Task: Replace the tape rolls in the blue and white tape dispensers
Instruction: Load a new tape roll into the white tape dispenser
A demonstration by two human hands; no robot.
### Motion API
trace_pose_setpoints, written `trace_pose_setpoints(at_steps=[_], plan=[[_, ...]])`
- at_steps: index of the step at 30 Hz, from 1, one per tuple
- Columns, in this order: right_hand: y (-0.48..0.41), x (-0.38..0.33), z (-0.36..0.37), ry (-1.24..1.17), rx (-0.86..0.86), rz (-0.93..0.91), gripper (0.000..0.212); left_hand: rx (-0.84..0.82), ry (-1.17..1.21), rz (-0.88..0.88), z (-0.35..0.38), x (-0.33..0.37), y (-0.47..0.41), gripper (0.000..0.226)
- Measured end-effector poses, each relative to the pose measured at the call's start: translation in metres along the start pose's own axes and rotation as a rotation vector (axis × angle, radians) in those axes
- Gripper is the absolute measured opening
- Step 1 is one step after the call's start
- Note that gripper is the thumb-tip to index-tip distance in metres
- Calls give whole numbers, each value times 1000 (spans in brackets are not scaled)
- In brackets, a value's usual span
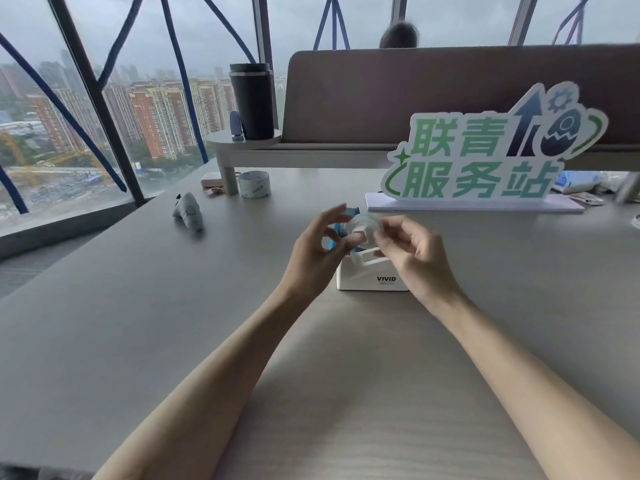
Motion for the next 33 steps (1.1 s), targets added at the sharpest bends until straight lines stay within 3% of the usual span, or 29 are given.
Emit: trace_pose_setpoints(at_steps=[7,12,20,23,28,33], plan=[[2,-1,4,-4,-62,2,23,-74,195,-118,-4,2,-2,14],[2,0,3,-17,-72,8,33,-62,146,-86,-3,0,-2,13],[2,1,3,-30,-42,15,16,-26,107,-75,-4,-3,-3,13],[2,1,3,-67,-25,56,23,-49,164,-102,-3,-1,-2,6],[0,0,5,-107,-78,133,31,-51,257,-132,-2,4,-1,16],[0,0,3,-263,3,278,27,-90,304,-146,0,6,-1,18]])
Point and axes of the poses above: each hand's wrist, its own y-axis away from the middle knuckle, its own z-axis out of the palm, x = y × z, the point moved 5 cm from there along -y, towards the middle knuckle, and after that the axes turned 11 degrees about x, right-handed, at the moved point
